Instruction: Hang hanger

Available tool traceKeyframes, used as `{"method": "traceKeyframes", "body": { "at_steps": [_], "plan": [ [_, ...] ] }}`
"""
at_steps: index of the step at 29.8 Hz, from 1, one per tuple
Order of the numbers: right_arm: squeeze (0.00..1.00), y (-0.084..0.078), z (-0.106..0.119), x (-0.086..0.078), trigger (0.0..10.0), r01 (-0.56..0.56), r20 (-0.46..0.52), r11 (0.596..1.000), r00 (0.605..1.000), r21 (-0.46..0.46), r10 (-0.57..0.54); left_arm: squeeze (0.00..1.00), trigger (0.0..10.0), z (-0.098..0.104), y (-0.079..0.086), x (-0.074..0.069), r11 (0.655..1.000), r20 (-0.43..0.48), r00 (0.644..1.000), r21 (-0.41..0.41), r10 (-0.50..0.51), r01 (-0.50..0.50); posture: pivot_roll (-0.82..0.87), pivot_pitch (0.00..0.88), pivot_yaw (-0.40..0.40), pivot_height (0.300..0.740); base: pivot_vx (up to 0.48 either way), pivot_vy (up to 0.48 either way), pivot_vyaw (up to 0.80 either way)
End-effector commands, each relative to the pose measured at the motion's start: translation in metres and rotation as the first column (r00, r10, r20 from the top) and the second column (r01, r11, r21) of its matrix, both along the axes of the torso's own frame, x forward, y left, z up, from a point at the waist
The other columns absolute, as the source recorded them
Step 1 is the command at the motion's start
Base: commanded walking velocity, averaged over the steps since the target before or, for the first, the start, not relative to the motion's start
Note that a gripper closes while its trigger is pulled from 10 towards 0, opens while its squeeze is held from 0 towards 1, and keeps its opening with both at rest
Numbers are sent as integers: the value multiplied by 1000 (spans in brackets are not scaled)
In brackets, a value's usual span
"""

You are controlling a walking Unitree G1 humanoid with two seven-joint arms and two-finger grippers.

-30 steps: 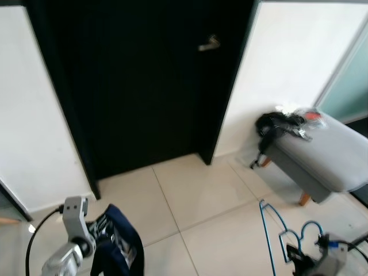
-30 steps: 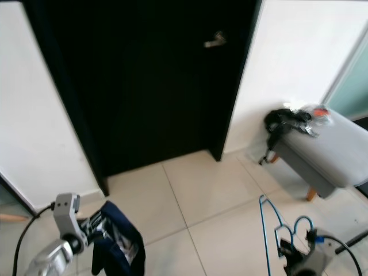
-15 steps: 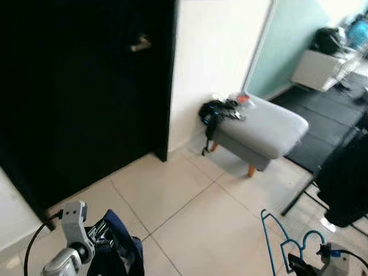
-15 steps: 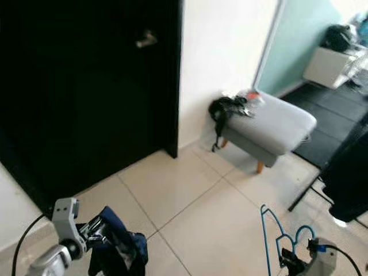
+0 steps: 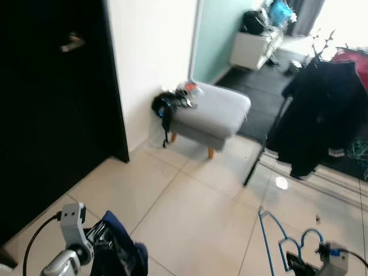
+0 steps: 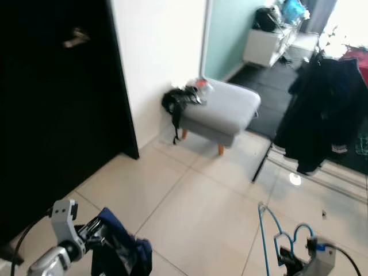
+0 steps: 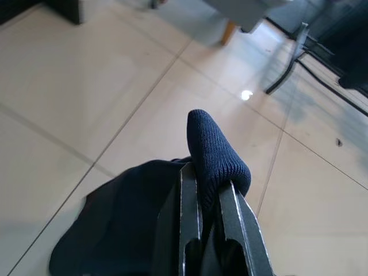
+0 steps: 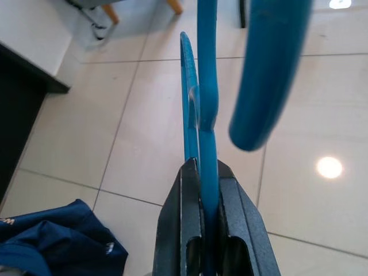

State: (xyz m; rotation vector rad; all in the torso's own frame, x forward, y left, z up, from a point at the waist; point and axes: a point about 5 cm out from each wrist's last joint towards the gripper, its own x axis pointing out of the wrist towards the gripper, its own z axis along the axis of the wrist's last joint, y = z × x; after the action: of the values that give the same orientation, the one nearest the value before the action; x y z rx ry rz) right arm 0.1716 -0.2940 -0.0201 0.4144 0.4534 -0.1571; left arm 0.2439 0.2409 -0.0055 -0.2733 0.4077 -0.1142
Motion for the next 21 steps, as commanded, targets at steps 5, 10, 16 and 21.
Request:
{"method": "traceKeyframes", "body": {
  "at_steps": [5,10,16,21],
  "plan": [
    [0,-1,5,-2,10000,-2,16,1000,1000,-5,3,0,10000,1,2,-1,1000,7,1000,7,9,-9,-25,89,-22,740,0,0,-800],
    [0,2,7,-2,10000,-26,21,1000,999,-16,26,0,10000,3,4,1,997,10,1000,81,-3,2,-34,87,-29,740,0,0,-800],
    [0,2,7,-2,10000,-26,21,1000,999,-16,26,0,10000,3,4,1,997,10,1000,81,-3,2,-34,87,-29,740,0,0,-800],
    [0,27,135,74,10000,-538,248,762,732,-362,635,0,10000,146,-16,101,980,413,901,192,-131,55,-30,91,-30,740,0,0,-160]
  ]
}}
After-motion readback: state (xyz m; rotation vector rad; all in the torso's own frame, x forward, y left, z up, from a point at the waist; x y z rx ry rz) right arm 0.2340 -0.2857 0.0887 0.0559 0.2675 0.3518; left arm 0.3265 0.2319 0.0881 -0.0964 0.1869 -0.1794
